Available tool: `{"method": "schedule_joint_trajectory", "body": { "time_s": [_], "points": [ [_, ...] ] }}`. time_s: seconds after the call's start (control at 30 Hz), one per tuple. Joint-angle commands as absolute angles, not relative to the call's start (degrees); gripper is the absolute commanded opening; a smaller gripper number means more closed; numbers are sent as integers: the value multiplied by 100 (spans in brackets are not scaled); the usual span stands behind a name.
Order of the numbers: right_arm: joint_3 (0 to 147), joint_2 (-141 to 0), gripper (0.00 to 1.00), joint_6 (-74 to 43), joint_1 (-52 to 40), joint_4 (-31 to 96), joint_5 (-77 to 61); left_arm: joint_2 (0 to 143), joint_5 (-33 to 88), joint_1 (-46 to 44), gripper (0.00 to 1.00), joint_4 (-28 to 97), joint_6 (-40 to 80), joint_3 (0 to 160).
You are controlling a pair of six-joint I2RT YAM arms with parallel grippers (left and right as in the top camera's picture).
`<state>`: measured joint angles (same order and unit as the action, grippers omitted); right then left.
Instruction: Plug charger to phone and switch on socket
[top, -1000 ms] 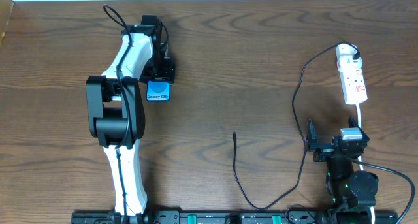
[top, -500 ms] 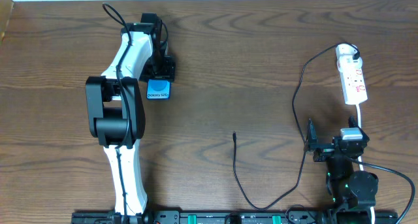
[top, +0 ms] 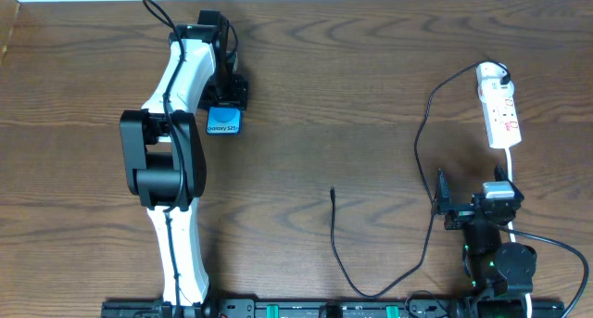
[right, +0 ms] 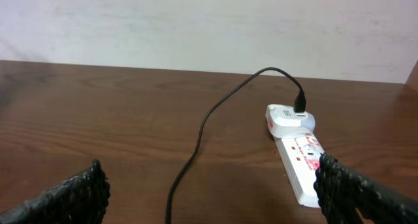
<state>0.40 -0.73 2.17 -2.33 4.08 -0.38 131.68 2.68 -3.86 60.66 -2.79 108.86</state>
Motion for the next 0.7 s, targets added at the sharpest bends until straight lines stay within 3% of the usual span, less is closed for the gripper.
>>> {"method": "schedule_joint_trajectory", "body": {
  "time_s": [0.0,0.67],
  "points": [
    [32,-56,99,285,-261,434,-12,12921,257,-395,7,6106,-231,11043],
    [32,-54,99,285,-261,434,-12,12923,255,-395,8,5986,-233,10659]
  ]
}}
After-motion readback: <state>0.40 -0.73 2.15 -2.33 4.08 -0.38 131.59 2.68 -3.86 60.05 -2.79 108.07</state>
